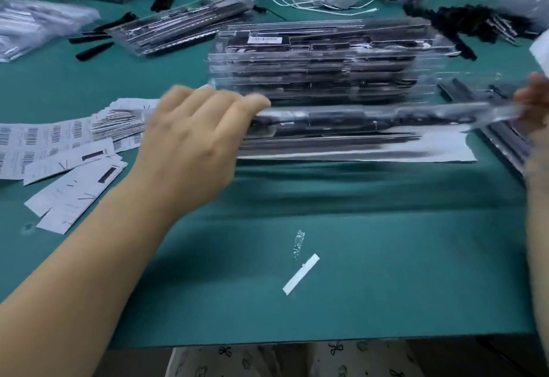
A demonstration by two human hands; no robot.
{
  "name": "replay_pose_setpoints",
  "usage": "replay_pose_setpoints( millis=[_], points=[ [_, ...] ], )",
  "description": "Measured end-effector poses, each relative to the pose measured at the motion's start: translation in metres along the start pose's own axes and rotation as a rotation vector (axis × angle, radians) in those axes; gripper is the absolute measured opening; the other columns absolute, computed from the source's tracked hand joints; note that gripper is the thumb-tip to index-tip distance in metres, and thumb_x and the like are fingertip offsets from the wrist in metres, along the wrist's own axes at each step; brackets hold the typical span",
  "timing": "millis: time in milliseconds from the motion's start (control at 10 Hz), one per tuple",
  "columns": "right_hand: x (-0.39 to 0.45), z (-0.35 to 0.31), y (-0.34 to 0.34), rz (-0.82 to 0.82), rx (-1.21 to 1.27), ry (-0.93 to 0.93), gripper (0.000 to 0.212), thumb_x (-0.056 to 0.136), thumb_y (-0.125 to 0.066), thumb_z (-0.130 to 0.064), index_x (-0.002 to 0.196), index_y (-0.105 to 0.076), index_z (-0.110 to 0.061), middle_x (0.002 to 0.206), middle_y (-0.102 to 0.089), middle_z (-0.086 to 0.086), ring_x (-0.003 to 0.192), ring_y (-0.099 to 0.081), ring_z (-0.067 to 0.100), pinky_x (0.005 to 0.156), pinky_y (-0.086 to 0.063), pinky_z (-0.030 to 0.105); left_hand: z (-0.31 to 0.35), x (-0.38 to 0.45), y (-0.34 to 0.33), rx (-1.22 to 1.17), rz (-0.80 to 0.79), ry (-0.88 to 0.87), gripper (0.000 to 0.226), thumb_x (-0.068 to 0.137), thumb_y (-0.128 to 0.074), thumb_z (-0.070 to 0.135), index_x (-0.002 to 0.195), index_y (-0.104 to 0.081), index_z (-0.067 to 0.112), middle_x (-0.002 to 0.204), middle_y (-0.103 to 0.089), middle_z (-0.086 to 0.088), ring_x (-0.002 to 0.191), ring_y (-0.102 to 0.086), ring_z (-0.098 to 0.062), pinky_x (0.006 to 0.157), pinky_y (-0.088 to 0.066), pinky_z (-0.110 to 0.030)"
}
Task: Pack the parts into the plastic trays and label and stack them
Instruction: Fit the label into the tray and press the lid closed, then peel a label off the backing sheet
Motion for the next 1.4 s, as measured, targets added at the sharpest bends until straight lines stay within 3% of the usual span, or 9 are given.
replay_pose_setpoints(
  millis=[100, 200, 300, 400, 500, 700, 1000, 1200, 1400],
  points=[
    [-0.141, 0.037, 0.006, -0.113, 0.051, 0.019, 0.009, 0.093, -0.051, -0.028, 0.086, -0.057, -0.026, 0.073, -0.063, -0.012, 0.069, -0.061, 0.001, 0.068, -0.051, 0.018, -0.013, 0.011, 0.011, 0.080, 0.156, 0.110, 0.029, 0.085, -0.047, -0.008, 0.101, -0.067, 0.005, 0.069, -0.060, -0.008, 0.060, -0.058, -0.029, 0.061, -0.033, -0.039],
    [-0.154, 0.030, 0.000, 0.023, 0.105, -0.129, 0.014, 0.092, -0.053, -0.029, 0.078, -0.052, -0.024, 0.061, -0.055, -0.011, 0.055, -0.052, 0.003, 0.062, -0.046, 0.023, -0.032, 0.025, 0.025, 0.125, 0.248, 0.306, 0.017, 0.098, -0.044, 0.010, 0.105, -0.059, 0.009, 0.057, -0.043, -0.002, 0.049, -0.047, -0.028, 0.054, -0.029, -0.037],
    [-0.160, 0.026, -0.005, 0.068, 0.097, -0.104, 0.013, 0.092, -0.055, -0.024, 0.080, -0.051, -0.023, 0.059, -0.048, -0.011, 0.043, -0.039, 0.001, 0.057, -0.039, 0.022, -0.063, 0.037, 0.020, 0.132, 0.083, 0.558, 0.040, 0.102, -0.025, 0.035, 0.113, -0.051, 0.007, 0.065, -0.045, -0.010, 0.057, -0.041, -0.031, 0.055, -0.028, -0.039],
    [-0.167, 0.026, -0.008, 0.055, 0.112, -0.090, 0.011, 0.093, -0.057, -0.016, 0.084, -0.053, -0.023, 0.062, -0.052, -0.008, 0.041, -0.041, -0.001, 0.047, -0.035, 0.014, -0.093, 0.039, -0.005, 0.010, -0.219, 0.643, 0.034, 0.101, -0.028, 0.039, 0.104, -0.047, 0.010, 0.084, -0.050, -0.018, 0.079, -0.048, -0.037, 0.067, -0.037, -0.043],
    [-0.169, 0.027, -0.017, 0.010, 0.090, -0.098, 0.011, 0.089, -0.060, -0.012, 0.084, -0.059, -0.022, 0.058, -0.062, -0.010, 0.045, -0.049, 0.000, 0.049, -0.041, 0.013, -0.095, 0.024, -0.038, -0.189, -0.522, 0.608, 0.032, 0.101, -0.035, 0.031, 0.101, -0.053, 0.005, 0.098, -0.057, -0.019, 0.089, -0.051, -0.033, 0.077, -0.041, -0.041],
    [-0.178, 0.027, -0.036, -0.166, -0.075, -0.002, 0.009, 0.080, -0.070, -0.015, 0.080, -0.069, -0.024, 0.060, -0.068, -0.013, 0.052, -0.059, 0.003, 0.055, -0.048, 0.015, -0.092, -0.028, -0.075, -0.355, -0.790, 0.639, 0.028, 0.100, -0.038, 0.036, 0.090, -0.057, 0.018, 0.090, -0.054, -0.002, 0.089, -0.048, -0.022, 0.075, -0.030, -0.031],
    [-0.218, 0.018, -0.082, -0.583, -0.282, 0.281, 0.023, 0.081, -0.072, -0.010, 0.083, -0.071, -0.033, 0.073, -0.071, -0.017, 0.063, -0.065, 0.004, 0.063, -0.050, 0.014, -0.079, -0.008, -0.058, -0.012, -0.585, 0.438, 0.024, 0.092, -0.047, 0.033, 0.091, -0.067, 0.019, 0.091, -0.066, -0.007, 0.080, -0.056, -0.030, 0.068, -0.047, -0.035],
    [-0.232, 0.015, -0.095, -0.676, -0.316, 0.397, 0.028, 0.081, -0.073, -0.011, 0.085, -0.069, -0.039, 0.081, -0.070, -0.027, 0.076, -0.066, 0.002, 0.074, -0.051, 0.015, 0.003, 0.034, -0.065, -0.667, -0.655, 0.705, 0.043, 0.086, -0.054, 0.057, 0.083, -0.074, 0.020, 0.076, -0.071, 0.007, 0.062, -0.061, -0.007, 0.055, -0.046, -0.021],
    [-0.235, 0.014, -0.096, -0.670, -0.320, 0.412, 0.027, 0.082, -0.072, -0.010, 0.085, -0.068, -0.037, 0.085, -0.069, -0.018, 0.074, -0.065, 0.006, 0.074, -0.052, 0.018, 0.024, 0.037, -0.087, -0.973, -0.581, 0.928, 0.023, 0.079, -0.070, 0.033, 0.071, -0.073, 0.011, 0.059, -0.067, 0.013, 0.041, -0.046, 0.000, 0.039, -0.036, -0.011]
  ],
)
Point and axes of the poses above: each hand's wrist, its own x-axis towards the middle knuckle, its own y-axis out of the back of the hand, z = x × y, the point moved 6 cm from there along x, towards the middle knuckle
